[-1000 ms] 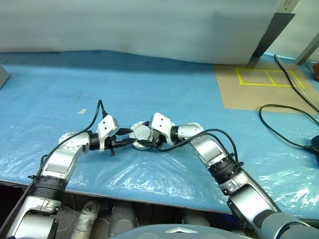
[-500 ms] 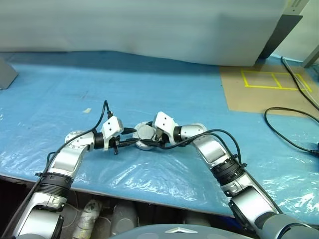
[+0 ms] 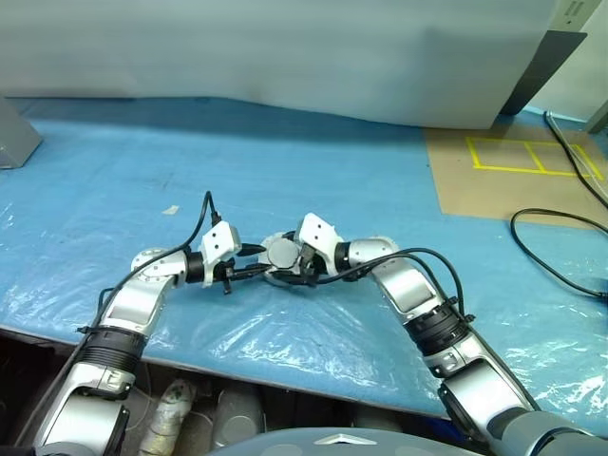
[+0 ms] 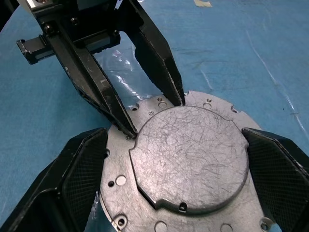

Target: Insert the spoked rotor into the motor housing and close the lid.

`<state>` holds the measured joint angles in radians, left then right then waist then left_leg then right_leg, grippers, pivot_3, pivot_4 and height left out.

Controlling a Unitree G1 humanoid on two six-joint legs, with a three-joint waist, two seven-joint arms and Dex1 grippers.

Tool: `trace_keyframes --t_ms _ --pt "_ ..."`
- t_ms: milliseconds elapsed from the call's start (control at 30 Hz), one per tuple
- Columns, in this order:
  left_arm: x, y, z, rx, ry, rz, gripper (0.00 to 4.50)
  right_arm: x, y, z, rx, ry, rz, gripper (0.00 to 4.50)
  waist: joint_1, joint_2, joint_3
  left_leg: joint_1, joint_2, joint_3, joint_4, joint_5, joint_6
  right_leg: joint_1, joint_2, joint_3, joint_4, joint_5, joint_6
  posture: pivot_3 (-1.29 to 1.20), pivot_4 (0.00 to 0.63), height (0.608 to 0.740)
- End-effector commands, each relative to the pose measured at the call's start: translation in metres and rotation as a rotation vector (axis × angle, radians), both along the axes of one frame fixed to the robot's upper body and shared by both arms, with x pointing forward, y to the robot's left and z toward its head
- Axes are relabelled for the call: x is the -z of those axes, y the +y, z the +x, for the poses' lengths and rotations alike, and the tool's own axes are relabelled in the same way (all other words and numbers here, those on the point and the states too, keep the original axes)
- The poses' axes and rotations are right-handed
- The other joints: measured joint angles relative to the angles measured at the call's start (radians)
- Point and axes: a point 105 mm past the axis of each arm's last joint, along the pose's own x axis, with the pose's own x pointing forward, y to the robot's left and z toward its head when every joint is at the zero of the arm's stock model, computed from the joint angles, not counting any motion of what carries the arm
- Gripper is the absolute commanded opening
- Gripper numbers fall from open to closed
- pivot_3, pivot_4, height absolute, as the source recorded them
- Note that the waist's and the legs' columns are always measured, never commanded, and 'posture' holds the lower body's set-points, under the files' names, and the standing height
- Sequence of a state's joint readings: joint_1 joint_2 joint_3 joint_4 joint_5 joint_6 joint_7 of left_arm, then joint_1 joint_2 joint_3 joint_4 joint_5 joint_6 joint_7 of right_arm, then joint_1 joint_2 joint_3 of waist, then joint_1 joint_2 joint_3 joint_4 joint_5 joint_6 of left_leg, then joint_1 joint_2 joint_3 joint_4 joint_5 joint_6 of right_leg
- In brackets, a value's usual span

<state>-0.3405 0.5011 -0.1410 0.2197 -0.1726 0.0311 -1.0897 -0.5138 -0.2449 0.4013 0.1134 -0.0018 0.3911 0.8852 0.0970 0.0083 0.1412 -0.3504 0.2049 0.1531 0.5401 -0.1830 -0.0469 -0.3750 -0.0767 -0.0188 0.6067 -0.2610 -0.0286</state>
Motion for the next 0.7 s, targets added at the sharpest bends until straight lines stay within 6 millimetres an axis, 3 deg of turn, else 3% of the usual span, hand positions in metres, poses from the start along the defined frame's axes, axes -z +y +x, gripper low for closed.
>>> trace_keyframes --t_ms 33,333,533,700 --pt "0.010 -0.008 0.001 0.002 0.016 0.034 1.83 0.012 0.011 -0.018 -0.074 0.086 0.011 4.45 0.001 0.000 0.000 0.000 0.000 0.000 0.000 0.000 0.000 0.000 0.000 0.000 0.000 0.000 0.000 0.00 0.150 0.740" --pt "0.011 -0.007 0.003 0.002 0.014 0.043 1.83 -0.017 0.012 -0.006 -0.042 -0.083 0.110 4.45 0.002 0.000 0.001 -0.004 -0.001 0.000 -0.002 0.000 0.000 -0.003 0.000 0.000 -0.001 0.000 0.001 0.00 0.150 0.740" --pt "0.010 -0.007 0.006 -0.001 0.007 0.046 1.83 -0.040 0.007 0.000 -0.028 -0.223 0.163 4.45 -0.006 -0.001 0.001 -0.018 0.001 0.000 0.001 0.001 -0.001 -0.016 0.002 -0.001 0.000 0.007 -0.002 0.00 0.150 0.740" --pt "0.010 -0.008 0.007 -0.002 0.004 0.046 1.83 -0.045 0.003 0.001 -0.018 -0.229 0.184 4.45 -0.017 -0.002 0.002 -0.022 -0.001 0.000 0.001 0.001 -0.001 -0.019 0.003 -0.004 0.000 0.008 0.000 0.00 0.150 0.740"
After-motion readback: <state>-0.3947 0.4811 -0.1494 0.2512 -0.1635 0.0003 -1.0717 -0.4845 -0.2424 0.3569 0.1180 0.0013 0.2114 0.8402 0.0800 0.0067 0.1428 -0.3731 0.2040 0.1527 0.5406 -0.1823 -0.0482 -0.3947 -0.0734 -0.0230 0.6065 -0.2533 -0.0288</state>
